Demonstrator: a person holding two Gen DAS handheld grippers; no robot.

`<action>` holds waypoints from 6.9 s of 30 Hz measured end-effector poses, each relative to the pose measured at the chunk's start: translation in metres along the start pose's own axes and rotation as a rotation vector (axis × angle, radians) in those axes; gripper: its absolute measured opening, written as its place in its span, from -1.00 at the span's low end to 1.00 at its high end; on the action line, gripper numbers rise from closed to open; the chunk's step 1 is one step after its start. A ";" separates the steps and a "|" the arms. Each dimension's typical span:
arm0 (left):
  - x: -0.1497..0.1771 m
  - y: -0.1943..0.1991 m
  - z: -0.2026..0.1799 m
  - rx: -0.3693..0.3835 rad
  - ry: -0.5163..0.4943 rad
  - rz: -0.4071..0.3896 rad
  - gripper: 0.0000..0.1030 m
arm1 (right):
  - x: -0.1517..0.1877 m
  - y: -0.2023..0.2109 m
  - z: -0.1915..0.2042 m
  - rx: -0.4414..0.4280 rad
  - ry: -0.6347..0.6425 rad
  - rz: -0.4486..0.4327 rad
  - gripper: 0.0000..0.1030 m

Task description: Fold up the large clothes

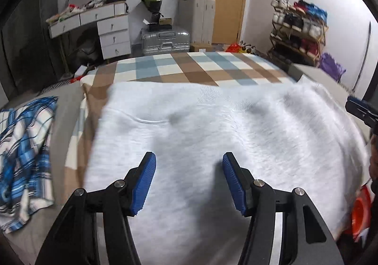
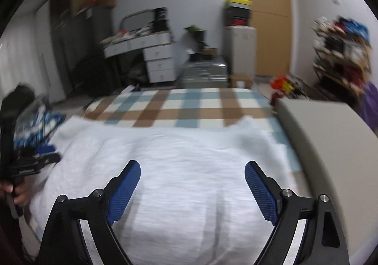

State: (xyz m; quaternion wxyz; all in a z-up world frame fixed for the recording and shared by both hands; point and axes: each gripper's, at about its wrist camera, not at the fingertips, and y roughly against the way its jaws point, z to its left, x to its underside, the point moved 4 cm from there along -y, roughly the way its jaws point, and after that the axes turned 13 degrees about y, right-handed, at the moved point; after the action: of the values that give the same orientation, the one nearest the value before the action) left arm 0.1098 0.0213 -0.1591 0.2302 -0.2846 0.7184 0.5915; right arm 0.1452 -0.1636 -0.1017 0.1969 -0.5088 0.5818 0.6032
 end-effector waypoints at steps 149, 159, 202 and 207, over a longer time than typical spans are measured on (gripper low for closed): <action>0.064 0.025 -0.074 0.001 -0.176 -0.013 0.99 | 0.113 0.016 0.030 0.084 -0.044 0.230 1.00; 0.064 0.025 -0.075 0.000 -0.176 -0.015 0.99 | 0.095 0.033 0.028 0.027 -0.051 0.179 1.00; 0.062 0.026 -0.076 -0.009 -0.177 -0.019 0.99 | 0.027 -0.048 0.075 -0.047 0.021 0.208 1.00; 0.060 0.026 -0.076 -0.016 -0.184 -0.018 0.99 | 0.039 -0.070 0.082 -0.021 0.016 0.241 1.00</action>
State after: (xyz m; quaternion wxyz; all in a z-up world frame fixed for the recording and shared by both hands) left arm 0.0488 -0.0574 -0.1659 0.2981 -0.2375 0.6869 0.6188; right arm 0.1558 -0.0865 -0.1860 0.1131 -0.4421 0.6340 0.6244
